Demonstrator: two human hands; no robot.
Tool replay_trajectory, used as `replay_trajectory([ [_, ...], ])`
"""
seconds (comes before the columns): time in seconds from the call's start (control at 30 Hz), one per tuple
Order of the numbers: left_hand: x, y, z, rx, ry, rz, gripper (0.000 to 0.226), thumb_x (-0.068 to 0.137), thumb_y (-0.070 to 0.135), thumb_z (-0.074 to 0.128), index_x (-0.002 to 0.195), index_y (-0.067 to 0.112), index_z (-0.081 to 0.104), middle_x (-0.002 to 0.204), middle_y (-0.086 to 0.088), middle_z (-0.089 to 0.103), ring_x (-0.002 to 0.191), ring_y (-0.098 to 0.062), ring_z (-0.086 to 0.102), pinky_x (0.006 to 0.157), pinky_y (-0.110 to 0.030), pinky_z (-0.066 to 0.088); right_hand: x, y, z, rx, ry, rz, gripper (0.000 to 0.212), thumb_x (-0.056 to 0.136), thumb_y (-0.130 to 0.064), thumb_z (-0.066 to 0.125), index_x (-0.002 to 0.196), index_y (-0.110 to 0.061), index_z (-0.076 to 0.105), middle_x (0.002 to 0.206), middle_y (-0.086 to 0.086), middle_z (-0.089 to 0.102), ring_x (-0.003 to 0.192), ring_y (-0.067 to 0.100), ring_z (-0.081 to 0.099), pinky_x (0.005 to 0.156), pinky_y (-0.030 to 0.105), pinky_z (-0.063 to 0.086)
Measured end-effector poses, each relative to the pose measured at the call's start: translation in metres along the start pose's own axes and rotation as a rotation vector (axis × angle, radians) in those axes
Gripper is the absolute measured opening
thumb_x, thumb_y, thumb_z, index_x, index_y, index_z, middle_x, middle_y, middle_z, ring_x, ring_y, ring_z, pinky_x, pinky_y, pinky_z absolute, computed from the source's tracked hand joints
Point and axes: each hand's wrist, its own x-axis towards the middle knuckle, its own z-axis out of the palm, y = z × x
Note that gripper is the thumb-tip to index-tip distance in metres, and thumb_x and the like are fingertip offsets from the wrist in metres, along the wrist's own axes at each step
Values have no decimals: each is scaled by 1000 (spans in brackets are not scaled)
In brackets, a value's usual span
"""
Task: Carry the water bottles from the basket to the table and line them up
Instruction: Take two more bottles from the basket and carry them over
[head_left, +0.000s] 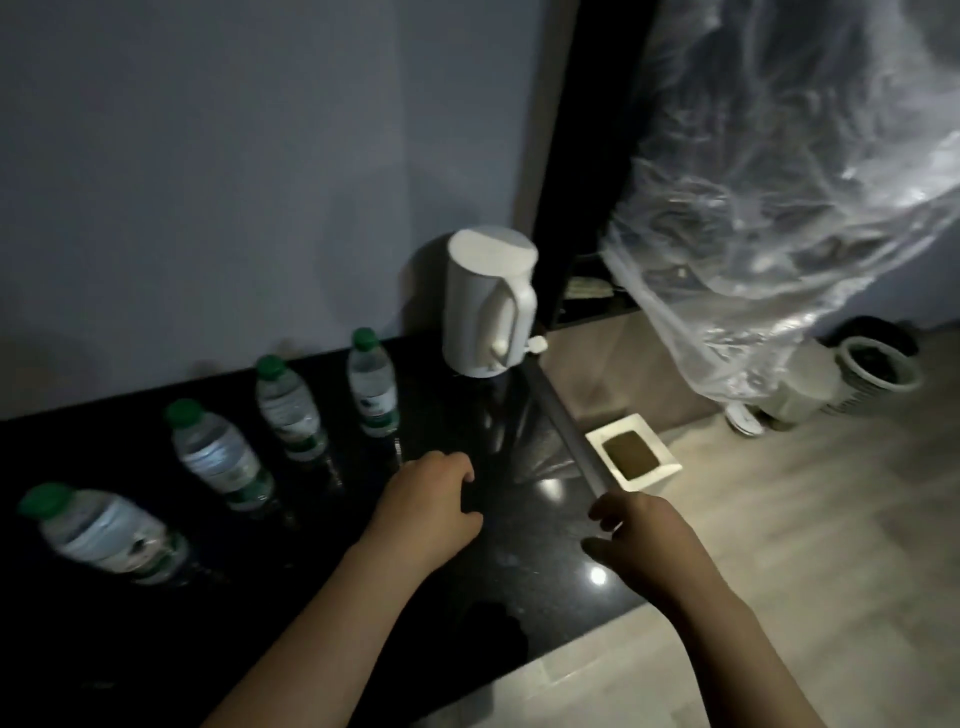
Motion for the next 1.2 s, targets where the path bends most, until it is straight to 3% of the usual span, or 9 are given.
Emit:
replay_trajectory([
  [0.13, 10, 76, 42, 41, -83, 106, 36, 80, 31, 68, 113, 27, 55, 111, 6, 54, 94, -9, 52, 71, -19, 39, -29, 78, -20, 83, 58, 107, 29, 76, -29, 69, 105, -24, 66, 99, -7, 66, 83, 9, 59, 66, 21, 44],
  [0.3, 14, 174, 95, 75, -158, 280, 31, 79, 29, 65, 108, 21, 57, 111, 2, 56, 102, -17, 57, 84, -27, 48, -74, 171, -40, 180, 144, 291, 32, 77, -28, 66, 108, -23, 64, 100, -6, 64, 92, 11, 59, 72, 23, 47],
  [0.43, 14, 245, 130, 88, -237, 427, 31, 78, 29, 66, 107, 24, 58, 108, 7, 56, 95, -14, 57, 78, -24, 47, -117, 230, -51, 266, 223, 448, 32, 77, -28, 66, 109, -25, 63, 101, -8, 64, 92, 9, 60, 75, 24, 48],
  [0.57, 16, 304, 159, 103, -297, 570, 35, 79, 28, 63, 113, 25, 56, 110, 8, 57, 96, -12, 56, 80, -24, 48, -157, 279, -57, 320, 307, 596, 32, 77, -28, 66, 109, -26, 63, 95, -12, 59, 88, 6, 57, 67, 21, 42],
  [0.73, 29, 378, 203, 163, -389, 728, 39, 80, 31, 62, 119, 26, 54, 118, 8, 57, 106, -12, 55, 89, -26, 47, -185, 337, -67, 366, 374, 758, 34, 78, -26, 67, 111, -22, 64, 97, -9, 60, 91, 8, 57, 77, 24, 50],
  [1.2, 157, 570, 284, 198, -471, 966, 40, 81, 29, 58, 120, 26, 54, 119, 8, 58, 110, -11, 54, 83, -21, 40, -110, 490, -168, 387, 478, 941, 37, 79, -27, 67, 115, -21, 63, 101, -4, 64, 93, 11, 61, 80, 24, 51],
])
